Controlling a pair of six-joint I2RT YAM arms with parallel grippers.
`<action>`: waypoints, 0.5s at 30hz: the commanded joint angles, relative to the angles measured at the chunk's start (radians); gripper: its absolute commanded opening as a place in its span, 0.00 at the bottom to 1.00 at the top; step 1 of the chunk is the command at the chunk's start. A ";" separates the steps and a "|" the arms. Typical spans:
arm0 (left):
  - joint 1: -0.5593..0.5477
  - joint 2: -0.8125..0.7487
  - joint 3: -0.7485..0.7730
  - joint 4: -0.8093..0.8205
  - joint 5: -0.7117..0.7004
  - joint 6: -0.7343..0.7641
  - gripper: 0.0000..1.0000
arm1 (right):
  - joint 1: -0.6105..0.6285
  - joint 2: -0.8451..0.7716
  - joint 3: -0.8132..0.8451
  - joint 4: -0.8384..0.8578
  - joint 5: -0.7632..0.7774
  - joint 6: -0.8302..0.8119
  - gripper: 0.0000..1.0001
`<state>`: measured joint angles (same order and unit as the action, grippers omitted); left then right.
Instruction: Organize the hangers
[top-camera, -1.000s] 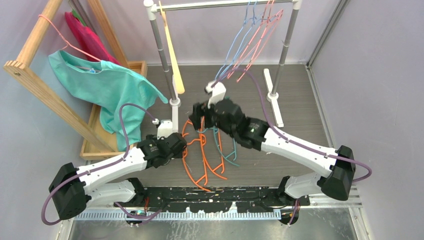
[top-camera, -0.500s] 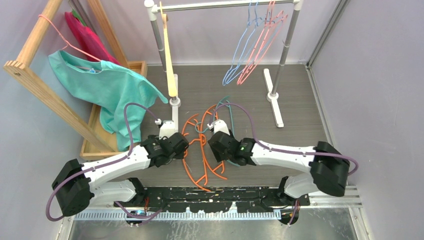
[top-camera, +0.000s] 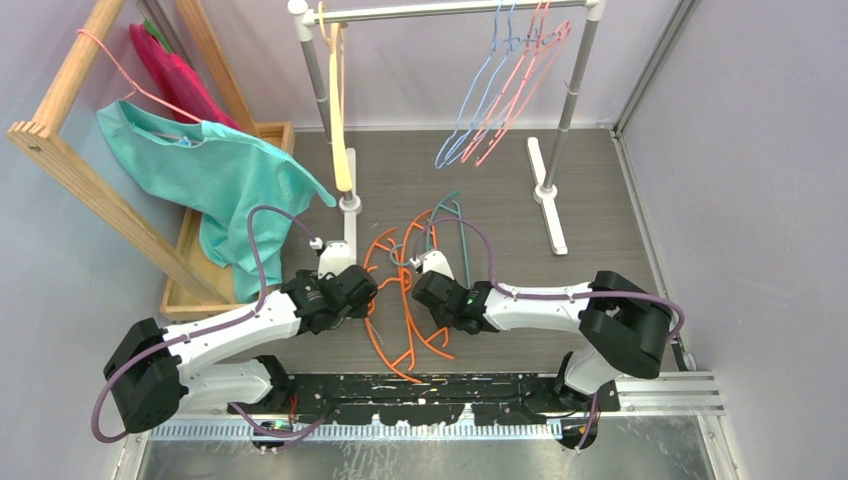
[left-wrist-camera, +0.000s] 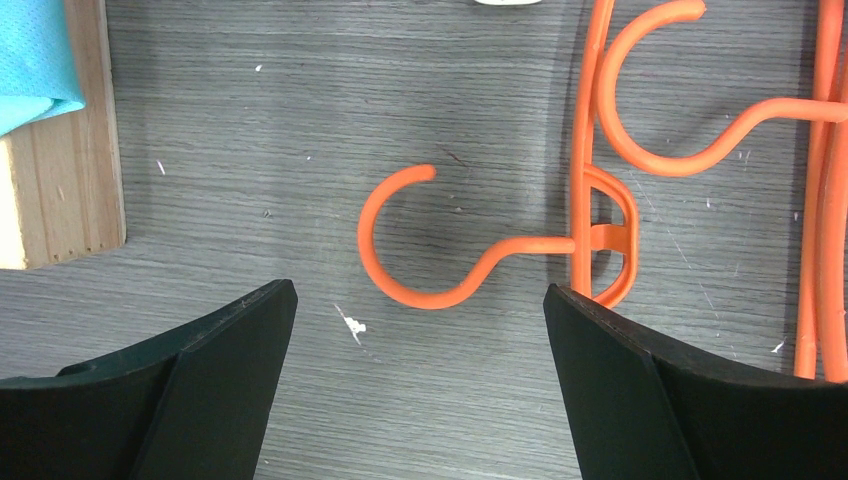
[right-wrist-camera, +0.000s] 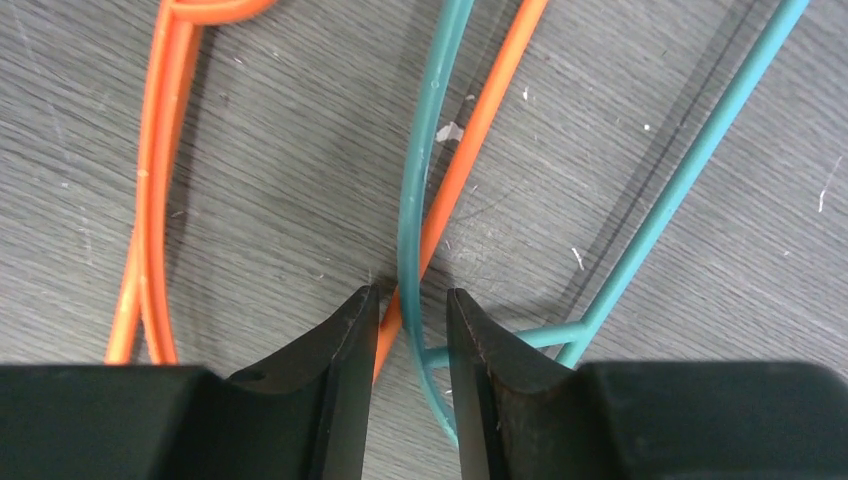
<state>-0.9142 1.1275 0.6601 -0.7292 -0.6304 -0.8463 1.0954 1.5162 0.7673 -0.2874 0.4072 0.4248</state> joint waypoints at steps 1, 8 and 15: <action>0.003 -0.023 0.002 0.027 -0.011 -0.010 0.98 | -0.009 0.018 -0.017 0.061 0.006 0.022 0.37; 0.003 -0.042 0.002 0.012 -0.012 -0.013 0.98 | -0.007 -0.028 -0.024 0.046 0.005 0.051 0.05; 0.001 -0.058 0.005 0.009 -0.020 -0.002 0.98 | -0.008 -0.227 0.089 -0.048 -0.068 0.040 0.01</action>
<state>-0.9142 1.0916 0.6598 -0.7303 -0.6273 -0.8486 1.0866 1.4414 0.7547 -0.3157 0.3767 0.4622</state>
